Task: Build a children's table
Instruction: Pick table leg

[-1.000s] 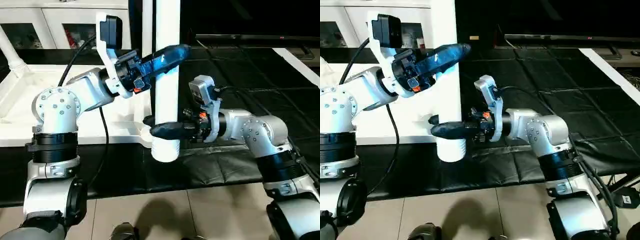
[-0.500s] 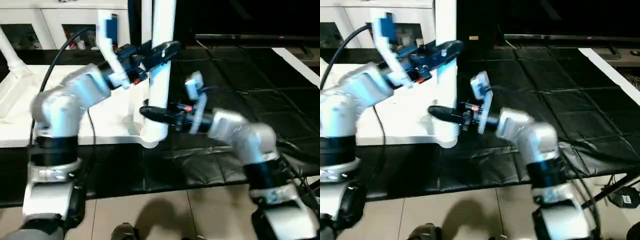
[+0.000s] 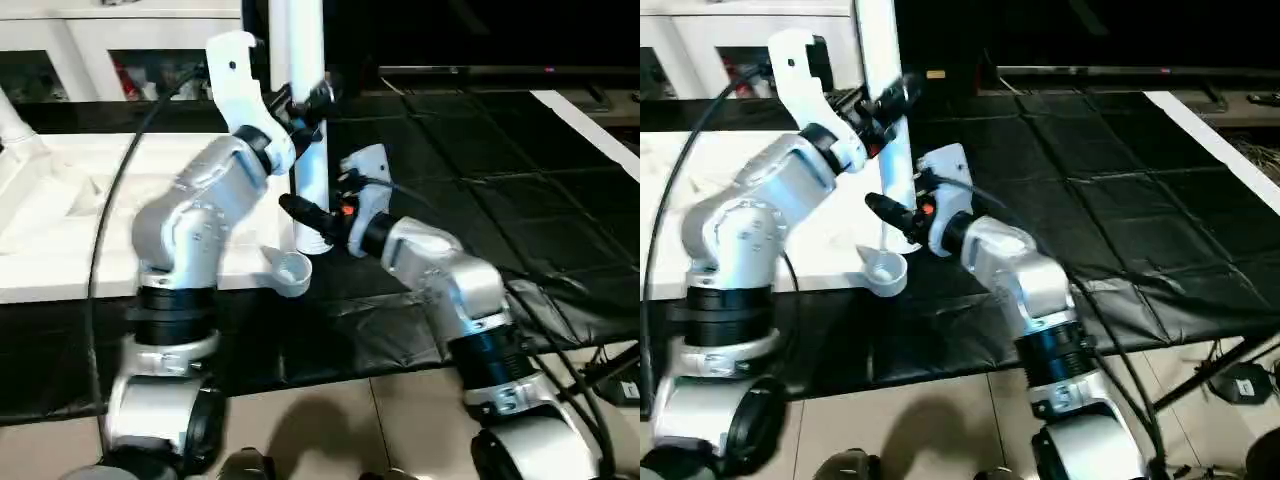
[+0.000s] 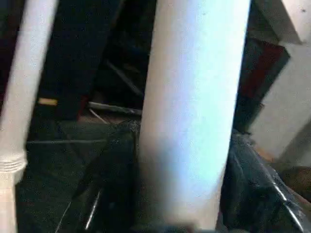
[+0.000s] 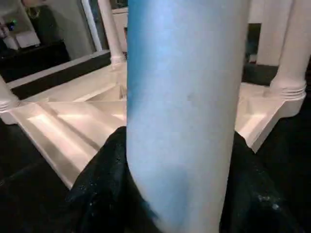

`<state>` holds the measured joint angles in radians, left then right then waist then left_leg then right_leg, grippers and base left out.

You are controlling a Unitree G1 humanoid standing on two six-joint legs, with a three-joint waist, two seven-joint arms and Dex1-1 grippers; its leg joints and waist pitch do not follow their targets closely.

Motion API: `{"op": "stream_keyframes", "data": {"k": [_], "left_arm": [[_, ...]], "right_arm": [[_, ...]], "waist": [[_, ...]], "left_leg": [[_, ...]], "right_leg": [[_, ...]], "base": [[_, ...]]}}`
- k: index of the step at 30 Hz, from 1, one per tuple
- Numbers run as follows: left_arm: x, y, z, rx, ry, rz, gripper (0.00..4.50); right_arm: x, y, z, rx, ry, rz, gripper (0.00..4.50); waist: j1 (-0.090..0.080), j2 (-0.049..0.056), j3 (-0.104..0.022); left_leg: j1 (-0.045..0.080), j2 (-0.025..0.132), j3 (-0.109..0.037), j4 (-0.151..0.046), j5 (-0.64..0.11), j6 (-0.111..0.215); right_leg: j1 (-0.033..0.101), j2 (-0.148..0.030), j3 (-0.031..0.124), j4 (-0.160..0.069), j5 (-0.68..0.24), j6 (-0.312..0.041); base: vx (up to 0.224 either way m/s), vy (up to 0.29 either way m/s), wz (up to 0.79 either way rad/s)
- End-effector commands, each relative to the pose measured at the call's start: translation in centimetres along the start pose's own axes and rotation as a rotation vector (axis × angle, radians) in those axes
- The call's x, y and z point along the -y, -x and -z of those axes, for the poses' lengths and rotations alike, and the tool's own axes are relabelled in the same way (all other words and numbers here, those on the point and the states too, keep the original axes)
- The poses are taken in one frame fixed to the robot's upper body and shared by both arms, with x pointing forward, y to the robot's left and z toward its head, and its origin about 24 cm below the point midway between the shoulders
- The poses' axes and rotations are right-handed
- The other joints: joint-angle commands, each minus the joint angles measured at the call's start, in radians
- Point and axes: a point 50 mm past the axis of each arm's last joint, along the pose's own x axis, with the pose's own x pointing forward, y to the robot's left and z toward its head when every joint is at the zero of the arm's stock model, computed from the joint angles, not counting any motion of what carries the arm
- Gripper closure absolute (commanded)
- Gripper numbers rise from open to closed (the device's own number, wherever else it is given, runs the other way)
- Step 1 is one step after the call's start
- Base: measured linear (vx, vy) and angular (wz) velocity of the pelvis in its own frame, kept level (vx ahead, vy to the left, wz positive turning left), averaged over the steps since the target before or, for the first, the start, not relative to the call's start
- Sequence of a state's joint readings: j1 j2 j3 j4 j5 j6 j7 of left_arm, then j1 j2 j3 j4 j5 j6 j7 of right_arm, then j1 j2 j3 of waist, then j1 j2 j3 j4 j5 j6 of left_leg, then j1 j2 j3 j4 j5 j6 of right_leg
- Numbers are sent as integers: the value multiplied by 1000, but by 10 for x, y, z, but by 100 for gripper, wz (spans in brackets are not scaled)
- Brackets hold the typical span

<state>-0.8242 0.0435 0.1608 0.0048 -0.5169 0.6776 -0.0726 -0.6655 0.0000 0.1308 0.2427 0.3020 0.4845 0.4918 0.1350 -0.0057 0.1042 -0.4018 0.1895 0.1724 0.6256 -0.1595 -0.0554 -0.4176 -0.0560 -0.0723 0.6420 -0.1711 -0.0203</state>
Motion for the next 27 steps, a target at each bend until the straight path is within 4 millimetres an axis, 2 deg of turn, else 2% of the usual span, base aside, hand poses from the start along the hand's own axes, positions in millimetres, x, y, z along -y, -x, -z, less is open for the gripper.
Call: {"op": "stream_keyframes", "data": {"k": [1, 3, 4, 5, 8, 10, 13, 15, 17, 19, 22, 24, 27], "left_arm": [[4, 0, -1, 18, 5, -10, 253], [5, 1, -2, 23, 4, -13, 255], [4, 1, -2, 24, 0, -15, 260], [4, 2, -2, 23, -6, -16, 262], [-1, 2, -2, 21, -33, -20, 262], [-6, 3, -5, 24, -46, -23, 268], [-12, 4, -8, 21, -76, -20, 269], [-17, 5, -11, 12, -104, -12, 269], [-21, 6, -13, 1, -112, 4, 269], [-25, 7, -14, -17, -123, 30, 269], [-26, 7, -15, -27, -118, 48, 269], [-26, 9, -18, -57, -90, 130, 269], [-26, 11, -22, -77, -72, 195, 269]], "right_arm": [[-6, -4, -6, 31, 41, 0, 255], [-6, -5, -6, 31, 50, 8, 255], [-6, -6, -6, 43, 38, 4, 199], [-6, -6, -8, 56, 33, -3, 185], [-5, -5, -11, 82, 37, -13, 179], [-4, -3, -14, 92, 93, -33, 142], [-1, 0, -16, 89, 113, -18, 132], [0, 5, -16, 64, 116, -58, 99], [1, 11, -14, 24, 85, -136, 94], [4, 19, -16, 10, 49, -192, 93], [6, 22, -17, 11, 28, -228, 92], [17, 31, -21, -13, -22, -265, 92], [26, 37, -25, -29, -48, -300, 92]], "waist": [[-4, 14, -107], [-5, 14, -107], [-5, 15, -107], [-5, 15, -107], [-3, 16, -106], [-3, 16, -106], [-3, 17, -107], [-3, 16, -107], [-1, 16, -108], [1, 17, -108], [3, 16, -109], [6, 16, -109], [6, 16, -108]], "left_leg": [[24, 37, -22, -75, -230, -53], [26, 38, -23, -76, -236, -56], [28, 38, -23, -76, -247, -57], [28, 38, -22, -76, -251, -56], [29, 38, -23, -77, -261, -57], [28, 38, -23, -78, -260, -57], [28, 37, -23, -76, -253, -57], [27, 36, -23, -77, -246, -56], [29, 34, -23, -76, -242, -47], [28, 37, -23, -76, -237, -43], [26, 38, -21, -73, -220, -41], [27, 36, -20, -71, -214, -36], [28, 36, -20, -70, -225, -40]], "right_leg": [[54, -85, 53, -90, -273, -117], [54, -84, 53, -88, -267, -117], [53, -84, 53, -88, -270, -120], [52, -84, 53, -89, -272, -121], [51, -85, 53, -90, -279, -116], [51, -85, 53, -89, -274, -117], [52, -84, 54, -88, -262, -120], [53, -83, 54, -86, -258, -120], [58, -80, 54, -86, -249, -116], [57, -81, 54, -85, -236, -120], [57, -86, 55, -81, -216, -145], [58, -85, 53, -80, -217, -164], [58, -86, 52, -82, -243, -163]], "base": [[0, 0, 0], [0, 0, 0], [0, 0, 0], [0, 0, 0], [0, 0, 0], [0, 0, 0], [0, 0, 0], [0, 0, 0], [0, 0, 0], [0, 0, 0], [0, 0, 0], [0, 0, 0], [0, 0, 0]]}}
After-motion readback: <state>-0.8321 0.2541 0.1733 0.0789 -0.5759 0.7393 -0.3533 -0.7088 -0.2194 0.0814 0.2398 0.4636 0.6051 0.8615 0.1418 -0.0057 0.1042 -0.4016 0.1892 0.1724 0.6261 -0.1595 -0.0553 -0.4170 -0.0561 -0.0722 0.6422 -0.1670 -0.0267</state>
